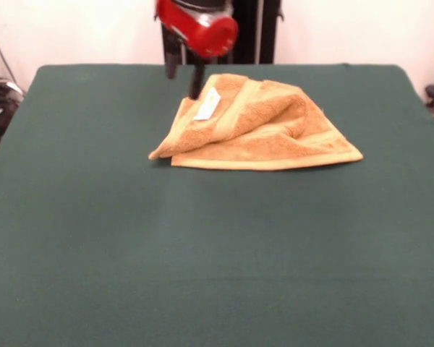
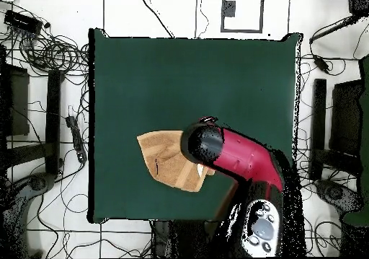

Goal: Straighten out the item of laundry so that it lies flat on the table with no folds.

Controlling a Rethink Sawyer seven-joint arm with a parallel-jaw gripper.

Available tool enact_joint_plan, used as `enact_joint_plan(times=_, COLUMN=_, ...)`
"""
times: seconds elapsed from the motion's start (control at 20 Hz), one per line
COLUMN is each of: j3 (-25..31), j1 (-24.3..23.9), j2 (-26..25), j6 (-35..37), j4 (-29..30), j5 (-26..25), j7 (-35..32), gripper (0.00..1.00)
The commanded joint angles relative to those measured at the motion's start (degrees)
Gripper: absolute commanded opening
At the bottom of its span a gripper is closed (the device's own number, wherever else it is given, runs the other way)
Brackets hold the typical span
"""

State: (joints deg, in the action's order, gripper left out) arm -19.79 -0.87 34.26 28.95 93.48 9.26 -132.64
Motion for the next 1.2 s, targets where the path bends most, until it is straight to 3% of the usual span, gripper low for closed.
enact_joint_plan(times=0.05, j3=6.3, j1=6.4, j2=-7.9, j6=8.9, j4=-7.8, j5=6.3, j7=-16.6, gripper=1.00)
enact_joint_plan(times=0.25, j3=6.8, j1=8.2, j2=-8.9, j6=18.2, j4=-8.9, j5=9.2, j7=-18.3, gripper=1.00)
enact_joint_plan(times=0.95, j3=5.6, j1=9.3, j2=-12.4, j6=14.6, j4=-9.0, j5=13.9, j7=-15.2, gripper=1.00)
enact_joint_plan(times=1.2, j3=3.2, j1=10.0, j2=-12.6, j6=16.4, j4=-9.6, j5=13.5, j7=-15.3, gripper=1.00)
